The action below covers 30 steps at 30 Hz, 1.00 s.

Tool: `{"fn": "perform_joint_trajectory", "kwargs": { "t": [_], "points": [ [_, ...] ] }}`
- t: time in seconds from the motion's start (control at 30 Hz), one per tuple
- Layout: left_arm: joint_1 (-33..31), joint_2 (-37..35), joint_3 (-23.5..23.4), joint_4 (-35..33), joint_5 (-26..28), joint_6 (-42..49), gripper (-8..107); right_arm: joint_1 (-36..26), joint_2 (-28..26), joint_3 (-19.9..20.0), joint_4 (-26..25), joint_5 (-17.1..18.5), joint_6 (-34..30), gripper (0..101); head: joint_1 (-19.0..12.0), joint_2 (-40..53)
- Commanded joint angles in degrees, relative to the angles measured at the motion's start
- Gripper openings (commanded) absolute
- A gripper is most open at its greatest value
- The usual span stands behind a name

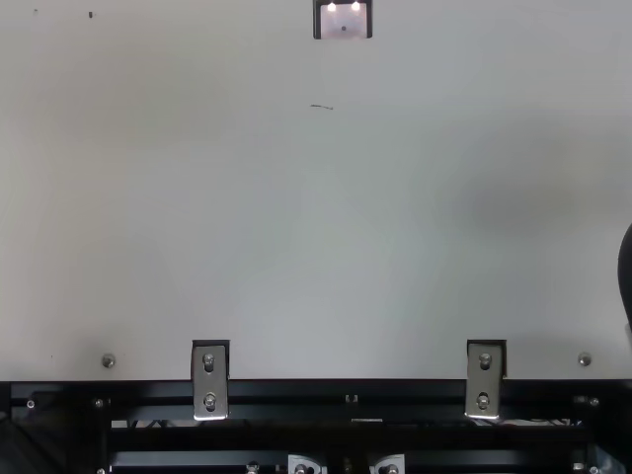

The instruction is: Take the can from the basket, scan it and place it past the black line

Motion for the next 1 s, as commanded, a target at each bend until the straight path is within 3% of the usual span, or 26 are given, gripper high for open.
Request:
{"fn": "perform_joint_trajectory", "kwargs": {
  "t": [0.0,0.4,0.97],
  "points": [
    [3.48,1.13,0.32,-1.94,-2.01,-1.52,90,0.00,0.00,0.00,0.00,0.00,0.00,101,-1.83,2.42],
    [17.00,11.05,-3.85,-7.92,-8.62,-12.49,90,0.00,0.00,0.00,0.00,0.00,0.00,101,-1.83,2.42],
    [23.65,19.50,-14.49,2.03,-3.64,-19.66,90,0.00,0.00,0.00,0.00,0.00,0.00,101,-1.83,2.42]
  ]
}}
